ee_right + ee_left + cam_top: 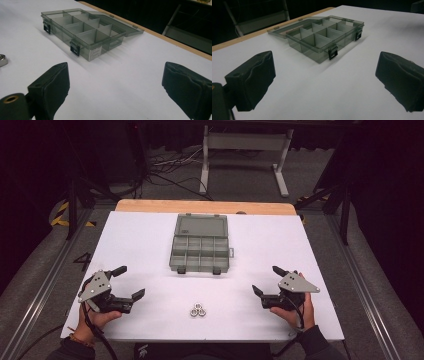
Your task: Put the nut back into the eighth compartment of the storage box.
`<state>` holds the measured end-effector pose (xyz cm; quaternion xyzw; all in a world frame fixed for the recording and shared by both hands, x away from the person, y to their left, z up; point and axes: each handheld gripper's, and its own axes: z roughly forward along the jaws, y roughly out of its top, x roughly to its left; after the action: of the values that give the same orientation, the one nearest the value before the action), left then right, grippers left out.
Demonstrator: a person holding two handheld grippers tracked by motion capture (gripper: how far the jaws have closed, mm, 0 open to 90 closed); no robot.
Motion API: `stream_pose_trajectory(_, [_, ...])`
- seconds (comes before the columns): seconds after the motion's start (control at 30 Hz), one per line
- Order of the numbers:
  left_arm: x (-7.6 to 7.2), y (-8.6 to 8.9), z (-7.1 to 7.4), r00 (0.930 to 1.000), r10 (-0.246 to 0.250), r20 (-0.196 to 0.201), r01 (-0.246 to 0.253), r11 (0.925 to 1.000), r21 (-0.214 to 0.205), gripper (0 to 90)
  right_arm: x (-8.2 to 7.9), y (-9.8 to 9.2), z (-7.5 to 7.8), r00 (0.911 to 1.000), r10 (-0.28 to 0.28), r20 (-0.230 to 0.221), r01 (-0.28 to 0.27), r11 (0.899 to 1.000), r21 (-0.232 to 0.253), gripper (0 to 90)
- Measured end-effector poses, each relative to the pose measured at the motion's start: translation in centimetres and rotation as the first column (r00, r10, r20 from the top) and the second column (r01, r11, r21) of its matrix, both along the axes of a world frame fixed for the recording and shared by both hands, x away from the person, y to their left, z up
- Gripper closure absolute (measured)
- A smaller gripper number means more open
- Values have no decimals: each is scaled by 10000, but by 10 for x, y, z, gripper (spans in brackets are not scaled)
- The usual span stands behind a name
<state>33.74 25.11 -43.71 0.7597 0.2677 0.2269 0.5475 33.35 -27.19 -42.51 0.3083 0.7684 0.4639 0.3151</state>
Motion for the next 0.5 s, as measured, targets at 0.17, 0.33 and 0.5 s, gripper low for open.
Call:
stream_pose_trajectory(0.17, [-1,1,-1,9999,-90,83,90,10000,37,23,-1,1,1,9998,128,-150,-129,9999,-58,85])
stream_pose_trajectory(0.33, [-4,6,0,9998,-78,207,78,10000,0,24,1,6,3,9994,298,-155,-301,9994,-147,85])
stream_pose_trajectory(0.5, [-7,8,0,9998,-85,203,85,10000,-15,26,3,10,5,9982,527,-299,-529,9986,-47,78])
